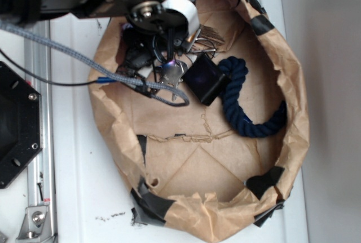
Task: Grab the wood chip.
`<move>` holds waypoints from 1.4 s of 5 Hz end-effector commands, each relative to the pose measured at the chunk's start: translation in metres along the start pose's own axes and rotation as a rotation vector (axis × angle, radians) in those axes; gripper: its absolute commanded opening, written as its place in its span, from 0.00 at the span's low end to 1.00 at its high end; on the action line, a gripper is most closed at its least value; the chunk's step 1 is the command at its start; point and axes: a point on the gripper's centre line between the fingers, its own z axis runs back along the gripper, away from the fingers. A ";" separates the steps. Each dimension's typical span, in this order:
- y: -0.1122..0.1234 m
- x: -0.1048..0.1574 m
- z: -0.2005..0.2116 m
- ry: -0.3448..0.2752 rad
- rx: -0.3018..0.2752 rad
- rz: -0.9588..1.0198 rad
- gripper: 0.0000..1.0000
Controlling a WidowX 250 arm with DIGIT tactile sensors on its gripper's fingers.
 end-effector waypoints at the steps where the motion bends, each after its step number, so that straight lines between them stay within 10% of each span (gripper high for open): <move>1: 0.023 0.014 0.018 -0.049 0.097 0.007 1.00; 5: 0.028 0.031 -0.009 -0.072 0.139 -0.018 1.00; 7: 0.010 0.044 -0.025 -0.155 -0.038 -0.038 1.00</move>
